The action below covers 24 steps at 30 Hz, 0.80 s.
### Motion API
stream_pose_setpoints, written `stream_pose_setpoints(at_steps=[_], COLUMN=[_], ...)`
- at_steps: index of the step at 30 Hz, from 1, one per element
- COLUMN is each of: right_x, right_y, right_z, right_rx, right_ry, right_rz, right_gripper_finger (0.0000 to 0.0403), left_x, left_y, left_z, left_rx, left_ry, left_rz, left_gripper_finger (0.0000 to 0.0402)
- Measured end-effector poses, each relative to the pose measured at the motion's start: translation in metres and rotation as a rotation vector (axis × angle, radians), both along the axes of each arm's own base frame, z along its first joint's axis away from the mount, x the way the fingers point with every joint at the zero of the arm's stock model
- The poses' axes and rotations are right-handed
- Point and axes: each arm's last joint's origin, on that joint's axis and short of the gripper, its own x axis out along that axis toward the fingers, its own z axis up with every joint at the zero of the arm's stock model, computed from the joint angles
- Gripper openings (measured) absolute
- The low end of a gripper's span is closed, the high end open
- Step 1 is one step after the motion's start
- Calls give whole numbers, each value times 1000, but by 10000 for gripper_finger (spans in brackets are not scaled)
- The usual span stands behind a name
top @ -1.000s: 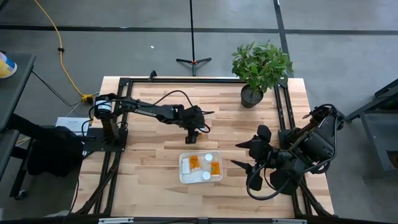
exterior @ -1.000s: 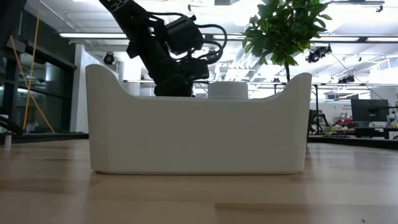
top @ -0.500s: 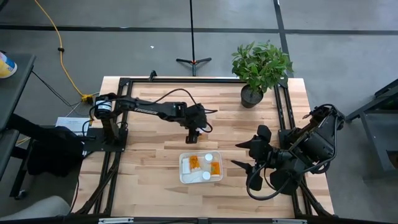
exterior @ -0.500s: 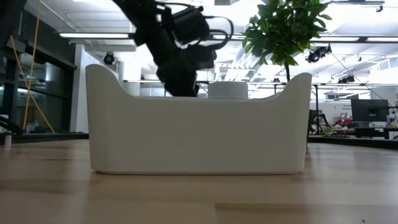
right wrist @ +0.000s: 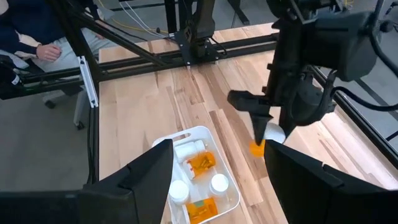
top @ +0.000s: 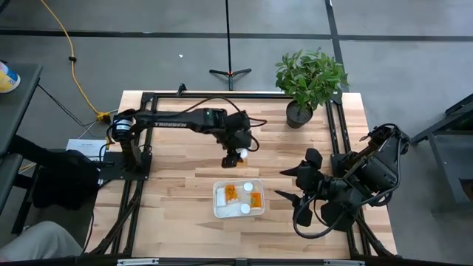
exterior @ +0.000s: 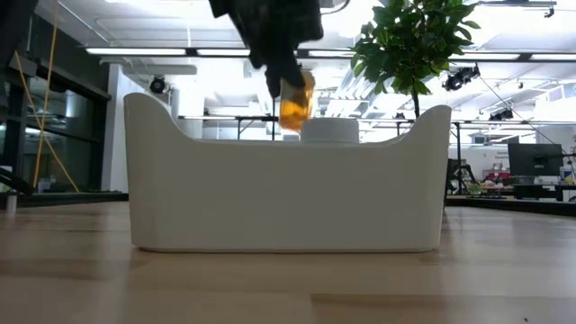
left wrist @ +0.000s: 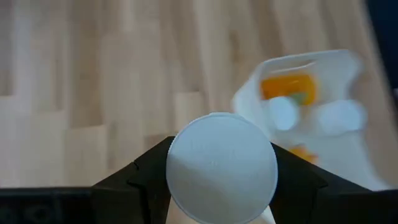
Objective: Pick and place pill bottles into a basket
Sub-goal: Put the orange pill bottle into the white bin
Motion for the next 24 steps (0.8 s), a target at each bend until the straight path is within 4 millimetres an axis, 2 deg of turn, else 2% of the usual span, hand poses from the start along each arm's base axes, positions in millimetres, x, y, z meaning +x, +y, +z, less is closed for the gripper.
stream_pose_setpoints(at_steps=[6, 18, 24], right_x=[0, 0, 0], right_y=[0, 0, 1], right_z=[0, 0, 0], right_rx=[-6, -5, -7], right_ry=[2, 13, 15], right_rz=[4, 22, 29], right_gripper_finger=[243, 243, 243], left_x=[2, -1, 0], left_y=[-27, -96, -115], left_z=[6, 6, -9], left_rx=[-94, -83, -100], left_ry=[2, 26, 0], left_rz=[-63, -154, -113], left_gripper_finger=[236, 241, 236])
